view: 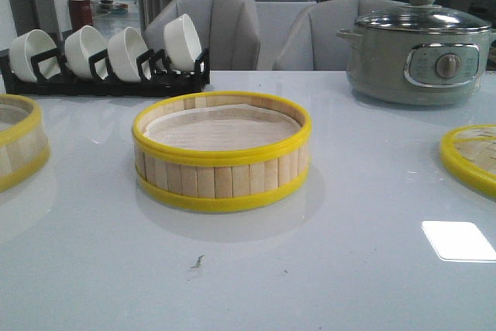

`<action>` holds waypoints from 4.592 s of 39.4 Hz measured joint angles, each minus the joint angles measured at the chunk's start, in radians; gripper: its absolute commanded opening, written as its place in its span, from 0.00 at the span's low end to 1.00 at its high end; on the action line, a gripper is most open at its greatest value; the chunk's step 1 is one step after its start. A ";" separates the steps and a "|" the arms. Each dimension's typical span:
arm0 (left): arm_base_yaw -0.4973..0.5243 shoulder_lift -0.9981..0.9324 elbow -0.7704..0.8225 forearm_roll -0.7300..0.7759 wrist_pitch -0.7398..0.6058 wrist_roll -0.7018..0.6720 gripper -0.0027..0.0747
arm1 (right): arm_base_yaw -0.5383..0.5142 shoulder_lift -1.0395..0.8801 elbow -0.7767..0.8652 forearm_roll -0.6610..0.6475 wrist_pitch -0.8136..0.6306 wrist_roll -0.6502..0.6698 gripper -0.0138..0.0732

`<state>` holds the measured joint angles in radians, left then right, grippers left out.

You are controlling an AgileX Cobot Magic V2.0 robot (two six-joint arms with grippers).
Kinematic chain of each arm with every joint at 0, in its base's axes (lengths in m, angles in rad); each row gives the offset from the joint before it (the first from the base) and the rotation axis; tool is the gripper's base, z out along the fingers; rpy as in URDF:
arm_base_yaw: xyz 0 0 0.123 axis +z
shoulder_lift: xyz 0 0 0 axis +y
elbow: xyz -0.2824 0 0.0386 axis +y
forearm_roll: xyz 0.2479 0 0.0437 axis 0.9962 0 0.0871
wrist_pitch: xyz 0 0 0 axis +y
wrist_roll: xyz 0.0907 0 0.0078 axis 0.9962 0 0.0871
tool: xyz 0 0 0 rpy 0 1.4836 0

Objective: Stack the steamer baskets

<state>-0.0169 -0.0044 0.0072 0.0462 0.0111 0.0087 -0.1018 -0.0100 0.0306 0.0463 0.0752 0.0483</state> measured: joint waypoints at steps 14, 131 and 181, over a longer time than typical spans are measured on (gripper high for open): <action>0.000 0.000 0.000 0.000 0.000 0.000 0.15 | 0.000 0.000 0.000 0.000 0.000 0.000 0.22; -0.085 1.121 -1.206 -0.004 0.758 0.000 0.15 | 0.000 0.000 0.000 0.000 0.002 0.000 0.22; -0.085 1.186 -1.211 0.039 0.808 0.002 0.15 | 0.000 0.000 0.000 0.000 0.002 0.000 0.22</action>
<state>-0.1018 1.1815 -1.2034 0.0851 0.8192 0.0105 -0.1018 -0.0100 0.0306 0.0463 0.0770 0.0483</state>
